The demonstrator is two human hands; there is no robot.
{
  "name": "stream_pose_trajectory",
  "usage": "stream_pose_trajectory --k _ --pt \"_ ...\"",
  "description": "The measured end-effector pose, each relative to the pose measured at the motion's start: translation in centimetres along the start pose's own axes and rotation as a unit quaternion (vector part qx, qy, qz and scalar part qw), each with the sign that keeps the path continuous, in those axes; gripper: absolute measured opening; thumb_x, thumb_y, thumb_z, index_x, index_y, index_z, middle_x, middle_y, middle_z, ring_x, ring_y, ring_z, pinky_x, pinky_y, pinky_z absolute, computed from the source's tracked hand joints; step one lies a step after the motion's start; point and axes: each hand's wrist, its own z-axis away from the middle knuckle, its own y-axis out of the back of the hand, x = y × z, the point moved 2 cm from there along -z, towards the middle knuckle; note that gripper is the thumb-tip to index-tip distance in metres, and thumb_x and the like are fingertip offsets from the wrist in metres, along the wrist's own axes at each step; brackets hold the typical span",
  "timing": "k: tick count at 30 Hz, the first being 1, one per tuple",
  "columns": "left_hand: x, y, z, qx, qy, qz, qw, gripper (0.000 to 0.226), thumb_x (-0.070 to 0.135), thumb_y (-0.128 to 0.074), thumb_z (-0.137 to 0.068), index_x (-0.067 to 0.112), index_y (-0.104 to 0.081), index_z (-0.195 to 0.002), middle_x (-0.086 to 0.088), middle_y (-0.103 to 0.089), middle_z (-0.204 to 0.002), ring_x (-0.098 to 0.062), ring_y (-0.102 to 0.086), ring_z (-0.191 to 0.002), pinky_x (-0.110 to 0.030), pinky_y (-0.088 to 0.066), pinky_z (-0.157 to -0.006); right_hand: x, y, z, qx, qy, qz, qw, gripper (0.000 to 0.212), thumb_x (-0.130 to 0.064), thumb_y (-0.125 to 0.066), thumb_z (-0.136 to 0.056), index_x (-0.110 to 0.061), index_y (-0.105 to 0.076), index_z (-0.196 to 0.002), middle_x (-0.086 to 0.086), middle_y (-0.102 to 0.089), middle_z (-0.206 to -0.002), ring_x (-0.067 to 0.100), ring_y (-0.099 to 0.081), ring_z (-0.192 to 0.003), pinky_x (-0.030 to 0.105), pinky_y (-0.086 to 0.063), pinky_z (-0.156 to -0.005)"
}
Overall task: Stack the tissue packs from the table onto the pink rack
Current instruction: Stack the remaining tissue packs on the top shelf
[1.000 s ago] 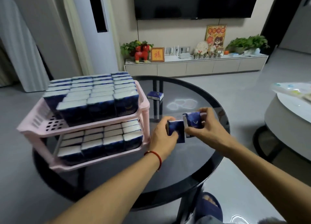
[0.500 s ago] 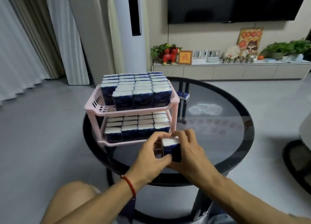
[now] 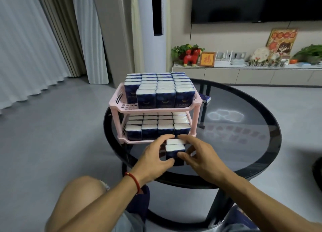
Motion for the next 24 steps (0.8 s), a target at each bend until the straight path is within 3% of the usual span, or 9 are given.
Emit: stream_pose_trajectory --k 6,9,14,19,22,24 --pt "1.3 2.5 1.1 0.035 -0.031 0.01 0.999 0.064 0.01 -0.08 -0.079 0.044 -0.056 -0.128 0.014 -0.069 -0.121 -0.002 -0.065 -0.117 -0.038 -0.056 -0.101 -2.0 0.9 -0.1 0.006 0.051 -0.036 0.998 0.06 -0.041 -0.071 -0.093 -0.03 -0.048 -0.147 -0.019 -0.061 -0.121 0.004 -0.064 -0.099 0.021 -0.057 -0.081" --pt "2.9 5.8 2.1 0.045 -0.045 0.017 0.998 0.066 0.005 -0.08 -0.079 0.037 -0.059 -0.132 0.012 -0.069 -0.125 -0.002 -0.066 -0.116 -0.035 -0.057 -0.1 -3.1 1.6 0.0 0.031 0.055 -0.095 0.993 0.049 -0.043 -0.066 -0.095 -0.031 -0.054 -0.14 -0.019 -0.061 -0.127 0.008 -0.065 -0.099 0.026 -0.059 -0.08" --pt "6.9 13.3 3.1 0.108 -0.088 0.025 0.99 0.065 -0.013 -0.078 -0.078 0.024 -0.063 -0.129 0.005 -0.072 -0.123 -0.007 -0.069 -0.114 -0.021 -0.055 -0.094 -3.3 1.9 -0.3 0.017 0.061 -0.069 0.996 0.04 -0.044 -0.063 -0.096 -0.035 -0.059 -0.134 -0.02 -0.056 -0.126 0.007 -0.064 -0.1 0.027 -0.06 -0.082" --pt "9.0 19.2 -0.3 0.17 -0.113 -0.045 0.978 0.064 -0.005 -0.079 -0.081 0.029 -0.06 -0.131 0.01 -0.066 -0.126 -0.004 -0.064 -0.115 -0.019 -0.057 -0.088 -3.1 1.5 -0.6 0.007 0.084 -0.035 0.996 0.032 -0.044 -0.061 -0.094 -0.036 -0.067 -0.124 -0.022 -0.053 -0.129 0.006 -0.064 -0.1 0.017 -0.056 -0.078" --pt "8.7 20.3 -3.5 0.167 -0.105 -0.086 0.977 0.061 -0.003 -0.079 -0.081 0.03 -0.058 -0.129 0.013 -0.064 -0.121 0.007 -0.061 -0.111 -0.011 -0.054 -0.081 -3.1 1.4 -0.5 0.006 0.08 -0.036 0.996 0.04 -0.054 -0.055 -0.088 -0.036 -0.071 -0.119 -0.021 -0.054 -0.13 0.006 -0.065 -0.097 0.016 -0.055 -0.076" --pt "8.0 20.2 -5.4 0.151 -0.089 -0.102 0.979 0.061 -0.006 -0.078 -0.08 0.026 -0.059 -0.128 0.012 -0.064 -0.119 0.004 -0.06 -0.111 -0.012 -0.055 -0.078 -3.2 1.5 -0.4 0.004 0.079 -0.033 0.996 0.04 -0.055 -0.054 -0.086 -0.036 -0.072 -0.117 -0.022 -0.054 -0.13 0.005 -0.066 -0.097 0.018 -0.057 -0.078"
